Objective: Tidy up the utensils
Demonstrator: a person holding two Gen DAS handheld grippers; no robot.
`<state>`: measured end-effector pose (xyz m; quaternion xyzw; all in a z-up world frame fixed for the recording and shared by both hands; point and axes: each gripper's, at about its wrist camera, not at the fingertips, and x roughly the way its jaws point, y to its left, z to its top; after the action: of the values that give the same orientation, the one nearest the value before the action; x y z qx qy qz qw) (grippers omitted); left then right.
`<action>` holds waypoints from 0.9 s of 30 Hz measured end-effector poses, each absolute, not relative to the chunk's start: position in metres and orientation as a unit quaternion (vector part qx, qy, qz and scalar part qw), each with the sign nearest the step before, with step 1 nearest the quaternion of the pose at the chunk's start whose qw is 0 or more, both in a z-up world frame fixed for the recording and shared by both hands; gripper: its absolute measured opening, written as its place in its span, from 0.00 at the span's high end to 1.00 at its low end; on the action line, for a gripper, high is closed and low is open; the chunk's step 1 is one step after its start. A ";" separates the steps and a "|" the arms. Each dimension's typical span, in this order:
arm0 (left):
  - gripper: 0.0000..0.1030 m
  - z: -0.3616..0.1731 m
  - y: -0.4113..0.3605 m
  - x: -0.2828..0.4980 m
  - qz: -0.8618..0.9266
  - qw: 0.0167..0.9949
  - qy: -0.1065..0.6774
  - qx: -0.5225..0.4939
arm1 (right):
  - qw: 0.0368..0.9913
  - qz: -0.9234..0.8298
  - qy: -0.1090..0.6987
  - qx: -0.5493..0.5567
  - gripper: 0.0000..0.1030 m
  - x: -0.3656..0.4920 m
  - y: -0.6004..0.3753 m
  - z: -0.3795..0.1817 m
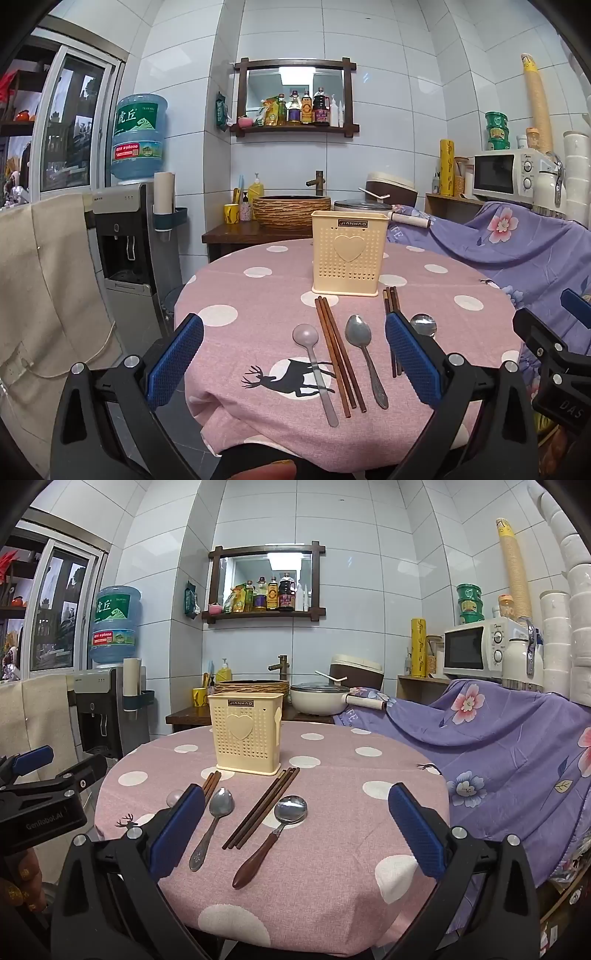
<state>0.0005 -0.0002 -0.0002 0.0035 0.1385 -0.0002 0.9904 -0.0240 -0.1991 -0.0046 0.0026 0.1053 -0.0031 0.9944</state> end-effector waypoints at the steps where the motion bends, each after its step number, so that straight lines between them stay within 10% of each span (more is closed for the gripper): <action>1: 0.06 0.000 0.000 0.000 0.000 0.991 0.137 0.003 | 0.995 -0.003 0.104 0.003 0.05 -0.024 -0.199 -0.005; 27: 0.06 0.000 0.001 0.000 -0.001 0.991 0.136 0.000 | 0.994 -0.003 0.106 -0.001 0.05 -0.026 -0.198 -0.004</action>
<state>0.0002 0.0005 -0.0002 0.0001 0.1359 -0.0014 0.9907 -0.0258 -0.1978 -0.0041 -0.0011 0.1061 -0.0026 0.9944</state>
